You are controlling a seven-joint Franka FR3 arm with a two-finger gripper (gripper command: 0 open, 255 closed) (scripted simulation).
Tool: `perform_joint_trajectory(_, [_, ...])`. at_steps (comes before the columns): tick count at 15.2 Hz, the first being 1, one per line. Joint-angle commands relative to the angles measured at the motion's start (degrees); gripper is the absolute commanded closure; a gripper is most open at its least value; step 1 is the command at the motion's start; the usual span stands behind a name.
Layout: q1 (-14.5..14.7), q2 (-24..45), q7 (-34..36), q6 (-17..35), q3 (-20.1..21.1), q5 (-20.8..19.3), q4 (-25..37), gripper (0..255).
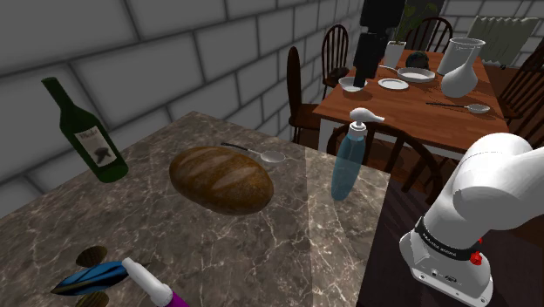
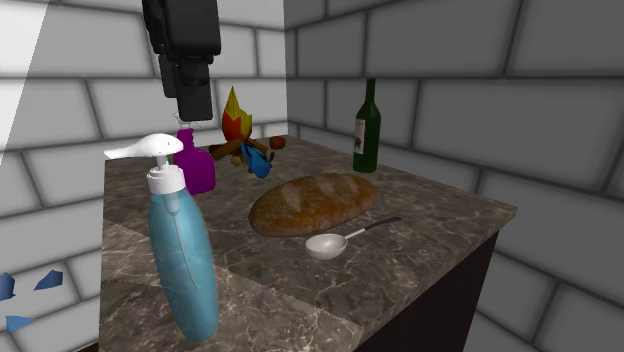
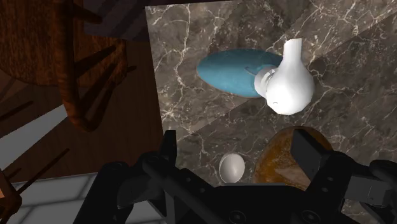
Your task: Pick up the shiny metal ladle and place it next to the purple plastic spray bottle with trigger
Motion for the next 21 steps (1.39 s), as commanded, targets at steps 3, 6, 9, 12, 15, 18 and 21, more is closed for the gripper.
perform_joint_trajectory(3, [0.3,2.7,0.3,3.5,0.8,0.5,-0.8,0])
perform_joint_trajectory(6, [0.8,7.2,0.7,8.7,2.0,1.1,-1.4,0])
perform_joint_trajectory(9, [1.2,12.2,1.1,13.6,3.1,1.6,-1.3,0])
perform_joint_trajectory(12, [1.6,17.6,1.6,18.3,4.2,2.0,-0.5,0])
perform_joint_trajectory(15, [2.0,23.3,2.1,22.6,5.3,2.1,1.0,0])
perform_joint_trajectory(18, [2.3,29.3,2.8,26.4,6.3,2.0,3.2,0])
perform_joint_trajectory(21, [2.7,35.5,3.5,29.8,7.1,1.6,6.1,0])
